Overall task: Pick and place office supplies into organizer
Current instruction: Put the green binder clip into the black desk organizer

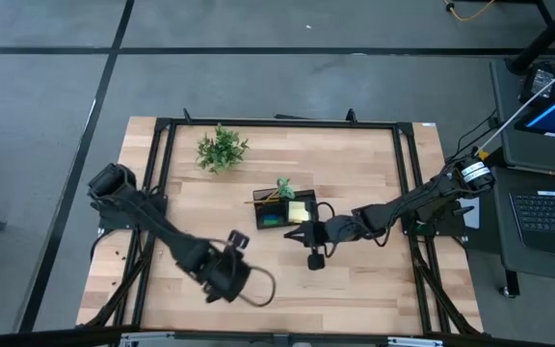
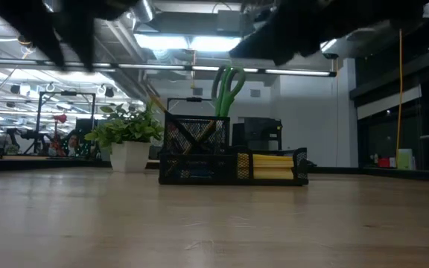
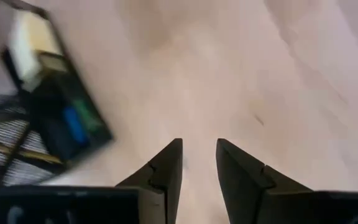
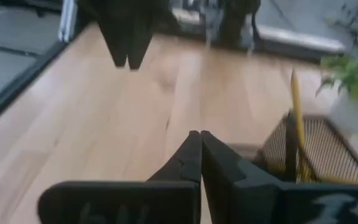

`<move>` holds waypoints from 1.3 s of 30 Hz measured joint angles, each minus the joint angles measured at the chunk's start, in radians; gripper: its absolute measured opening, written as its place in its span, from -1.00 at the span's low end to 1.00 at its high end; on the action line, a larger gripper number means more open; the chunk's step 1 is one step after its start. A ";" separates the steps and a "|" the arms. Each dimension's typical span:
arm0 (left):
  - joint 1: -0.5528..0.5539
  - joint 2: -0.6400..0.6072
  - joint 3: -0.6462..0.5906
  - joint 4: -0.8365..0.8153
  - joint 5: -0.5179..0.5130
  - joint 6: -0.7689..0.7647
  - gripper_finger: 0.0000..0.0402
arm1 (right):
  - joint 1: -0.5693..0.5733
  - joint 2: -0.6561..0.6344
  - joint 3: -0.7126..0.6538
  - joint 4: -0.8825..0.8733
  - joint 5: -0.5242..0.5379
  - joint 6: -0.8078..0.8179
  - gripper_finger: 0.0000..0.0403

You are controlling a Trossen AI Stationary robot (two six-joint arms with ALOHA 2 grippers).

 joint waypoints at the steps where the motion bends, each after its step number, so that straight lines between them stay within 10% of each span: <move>1: -0.019 0.000 0.000 -0.024 0.010 -0.014 -0.54 | 0.000 0.000 0.000 0.026 0.000 -0.016 -0.95; 13: -0.119 0.002 -0.013 -0.332 0.143 -0.240 -0.39 | -0.001 0.000 0.001 0.190 0.000 -0.185 -0.95; 39: -0.260 0.004 -0.244 -0.383 0.577 -0.396 -0.39 | 0.000 0.000 0.002 0.193 -0.053 -0.029 -0.95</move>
